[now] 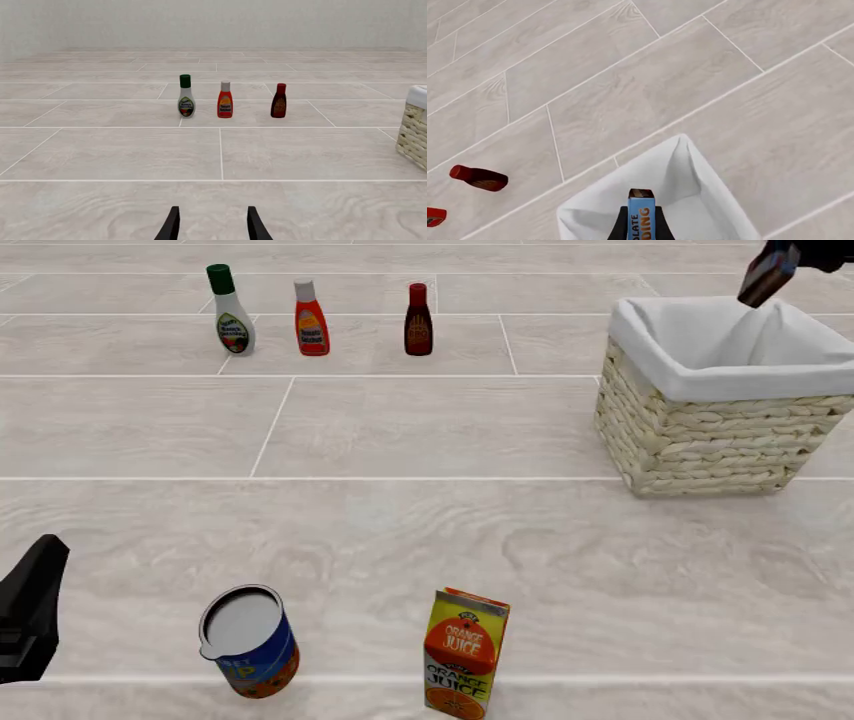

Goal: Pick the chocolate pudding and place it in the basket.

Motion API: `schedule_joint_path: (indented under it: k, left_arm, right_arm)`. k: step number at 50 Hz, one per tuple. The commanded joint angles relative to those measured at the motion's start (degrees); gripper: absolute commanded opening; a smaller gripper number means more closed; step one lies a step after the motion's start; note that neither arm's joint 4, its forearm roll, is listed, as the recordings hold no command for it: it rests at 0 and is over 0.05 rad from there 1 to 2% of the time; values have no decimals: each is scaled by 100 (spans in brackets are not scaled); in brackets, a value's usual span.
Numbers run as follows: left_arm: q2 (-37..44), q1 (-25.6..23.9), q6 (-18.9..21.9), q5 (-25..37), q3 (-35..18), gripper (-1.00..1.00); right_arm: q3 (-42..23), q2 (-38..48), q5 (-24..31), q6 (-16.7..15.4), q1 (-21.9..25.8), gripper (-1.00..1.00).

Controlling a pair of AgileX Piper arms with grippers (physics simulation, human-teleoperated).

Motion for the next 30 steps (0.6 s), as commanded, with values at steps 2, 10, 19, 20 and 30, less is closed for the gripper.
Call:
schedule_joint_path:
  k: [2, 10, 19, 20, 30]
  left_arm:
    - [0, 0, 0, 0, 0, 100]
    - [0, 0, 0, 0, 0, 100]
    - [0, 0, 0, 0, 0, 100]
    - [0, 0, 0, 0, 0, 100]
    - [0, 0, 0, 0, 0, 100]
  right_arm:
    - [402, -89, -244, 64, 17, -100]
    - [471, -76, -278, 79, 45, -100]
    - [520, -10, -319, 107, 38, -100]
    - [509, 15, -312, 119, 42, -100]
    - [567, 56, -355, 155, 60, -100]
